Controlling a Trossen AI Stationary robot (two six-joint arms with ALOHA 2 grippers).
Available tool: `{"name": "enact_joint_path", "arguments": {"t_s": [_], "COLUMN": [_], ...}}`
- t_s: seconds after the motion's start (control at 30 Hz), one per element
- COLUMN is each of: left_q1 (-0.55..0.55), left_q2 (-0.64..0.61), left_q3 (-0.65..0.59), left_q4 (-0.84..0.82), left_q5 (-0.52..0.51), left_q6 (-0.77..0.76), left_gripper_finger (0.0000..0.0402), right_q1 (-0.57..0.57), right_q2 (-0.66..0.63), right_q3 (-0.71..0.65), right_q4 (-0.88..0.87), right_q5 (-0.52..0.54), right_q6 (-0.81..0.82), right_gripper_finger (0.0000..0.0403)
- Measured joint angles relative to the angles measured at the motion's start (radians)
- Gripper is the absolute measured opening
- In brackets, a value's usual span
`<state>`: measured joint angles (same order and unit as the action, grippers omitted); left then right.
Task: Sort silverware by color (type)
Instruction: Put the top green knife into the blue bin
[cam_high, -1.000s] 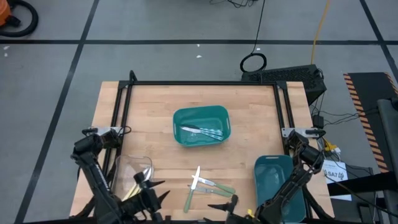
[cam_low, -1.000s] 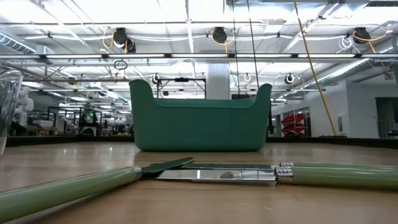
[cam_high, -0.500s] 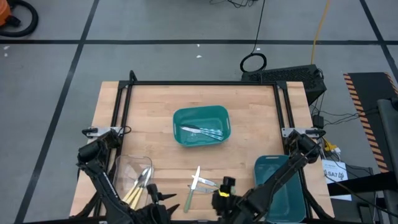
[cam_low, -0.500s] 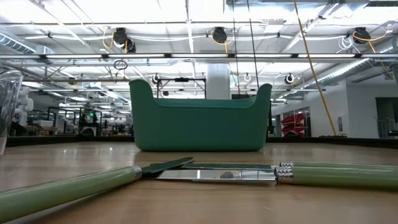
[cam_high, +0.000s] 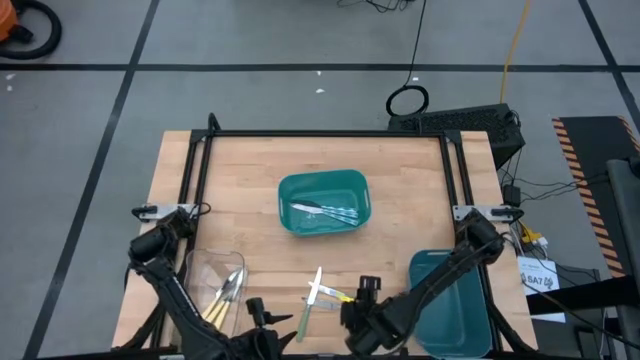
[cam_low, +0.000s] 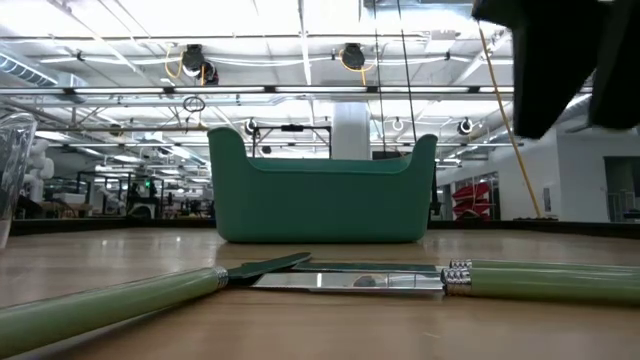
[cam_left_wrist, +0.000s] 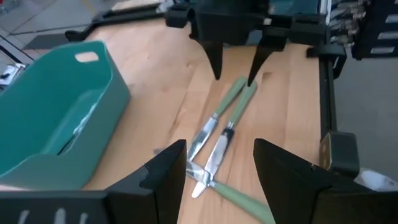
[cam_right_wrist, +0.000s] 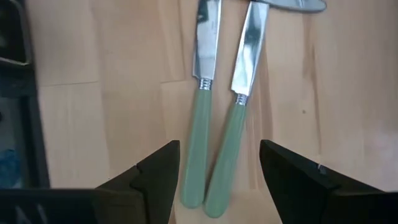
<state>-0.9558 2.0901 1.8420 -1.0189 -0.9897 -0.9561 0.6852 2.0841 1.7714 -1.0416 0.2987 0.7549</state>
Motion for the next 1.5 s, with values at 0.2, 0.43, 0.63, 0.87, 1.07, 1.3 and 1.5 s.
{"name": "enact_joint_path", "arguments": {"t_s": [0.2,0.43,0.63,0.87,1.07,1.3,1.5], "left_q1": [0.015,0.014,0.012,0.008,-0.002,-0.002,0.001], "left_q2": [0.0,0.0,0.0,0.0,0.0,-0.001,-0.001], "left_q3": [0.0,0.0,0.0,0.0,0.0,0.0,0.0], "left_q4": [-0.001,-0.008,-0.026,-0.051,-0.054,-0.054,-0.055], "left_q5": [0.039,0.044,0.047,0.05,0.051,0.051,0.051], "left_q6": [-0.031,-0.021,-0.025,-0.043,-0.048,-0.047,-0.047], "left_gripper_finger": [0.0195,0.0195,0.0195,0.0195,0.0195,0.0195,0.0195], "right_q1": [-0.059,-0.112,-0.135,-0.144,-0.143,-0.144,-0.166], "right_q2": [0.042,0.077,0.108,0.116,0.116,0.123,0.114], "right_q3": [0.0,0.0,0.0,-0.001,-0.001,-0.006,-0.088], "right_q4": [-0.006,0.04,0.043,0.046,0.046,0.056,0.17], "right_q5": [-0.019,-0.041,-0.047,-0.077,-0.1,-0.123,-0.195], "right_q6": [-0.017,-0.038,-0.042,-0.035,-0.006,-0.013,-0.008], "right_gripper_finger": [0.0212,0.0174,0.0141,0.0143,0.016,0.0167,0.0138]}}
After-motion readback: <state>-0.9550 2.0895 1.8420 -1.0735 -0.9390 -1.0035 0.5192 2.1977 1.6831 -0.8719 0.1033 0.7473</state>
